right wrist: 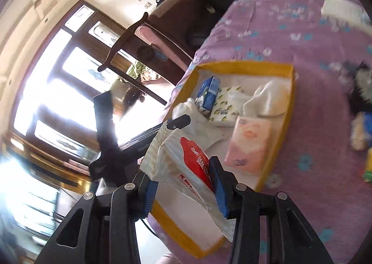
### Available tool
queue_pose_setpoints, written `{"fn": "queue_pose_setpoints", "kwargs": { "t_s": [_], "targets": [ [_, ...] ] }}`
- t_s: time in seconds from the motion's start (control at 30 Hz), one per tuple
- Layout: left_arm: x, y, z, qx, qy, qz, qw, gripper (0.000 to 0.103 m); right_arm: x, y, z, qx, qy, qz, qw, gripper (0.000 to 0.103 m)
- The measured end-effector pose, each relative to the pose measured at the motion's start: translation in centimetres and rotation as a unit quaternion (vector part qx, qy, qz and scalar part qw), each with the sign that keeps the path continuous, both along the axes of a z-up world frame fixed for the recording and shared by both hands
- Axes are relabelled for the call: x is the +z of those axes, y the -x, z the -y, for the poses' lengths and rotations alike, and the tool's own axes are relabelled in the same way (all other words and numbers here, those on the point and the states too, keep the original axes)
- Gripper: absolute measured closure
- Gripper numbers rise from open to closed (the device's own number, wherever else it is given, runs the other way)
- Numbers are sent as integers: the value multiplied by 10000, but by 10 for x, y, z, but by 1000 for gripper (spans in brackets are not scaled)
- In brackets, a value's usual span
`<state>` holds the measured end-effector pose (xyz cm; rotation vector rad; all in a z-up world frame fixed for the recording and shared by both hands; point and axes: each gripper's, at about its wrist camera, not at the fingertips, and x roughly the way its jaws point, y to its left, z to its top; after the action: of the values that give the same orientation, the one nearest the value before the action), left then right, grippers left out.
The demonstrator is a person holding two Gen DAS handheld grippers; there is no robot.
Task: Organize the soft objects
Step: 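Drop the white cloth and red-labelled wipes into the yellow tray with both tools, then grasp the zip bag of sponges with the left tool and lift it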
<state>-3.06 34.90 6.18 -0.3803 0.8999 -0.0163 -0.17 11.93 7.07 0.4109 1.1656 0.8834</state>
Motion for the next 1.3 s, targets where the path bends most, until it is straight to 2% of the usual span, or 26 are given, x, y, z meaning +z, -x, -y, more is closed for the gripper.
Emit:
{"fn": "queue_pose_setpoints", "kwargs": {
  "t_s": [0.13,0.17,0.2,0.3,0.43,0.5,0.6,0.73,0.83,0.9,1.0,1.17,1.23,1.3],
  "targets": [
    [19,24,-9,100,-107,299,9994,34,-33,-19,-19,-126,-145,-511,9985,52],
    [23,33,-11,158,-124,394,9990,33,-38,-24,-22,-177,-178,-563,9981,49],
    [27,39,-13,199,-129,459,9987,31,-43,-27,-26,-259,-144,-582,9979,42],
    [33,55,-17,249,-146,581,9979,29,-44,-34,-38,-325,140,-372,9987,34],
    [35,71,-13,260,-270,677,9970,29,-32,-28,-37,-314,322,13,9990,30],
    [38,77,-7,224,-294,736,9966,29,-19,-25,-23,-340,293,173,9988,30],
    [43,84,7,99,-277,833,9961,29,4,-13,12,-504,568,750,9943,29],
    [47,88,36,-203,-252,900,9954,27,20,7,81,-952,1113,1366,9797,23],
    [50,94,63,-483,-150,936,9943,27,19,13,136,-1317,1494,1532,9679,22],
    [52,99,83,-656,-28,994,9929,27,13,10,171,-1605,1615,1416,9634,22],
    [52,109,111,-844,151,1018,9911,27,-3,-2,205,-1808,1558,1122,9646,22],
    [52,129,150,-1084,300,981,9888,27,-25,-25,200,-1826,1752,1108,9611,22],
    [53,133,162,-1143,195,951,9887,27,-31,-30,190,-1585,1580,939,9701,22],
    [54,137,169,-1186,67,940,9885,27,-40,-24,185,-1053,1055,499,9876,22]
  ]
}}
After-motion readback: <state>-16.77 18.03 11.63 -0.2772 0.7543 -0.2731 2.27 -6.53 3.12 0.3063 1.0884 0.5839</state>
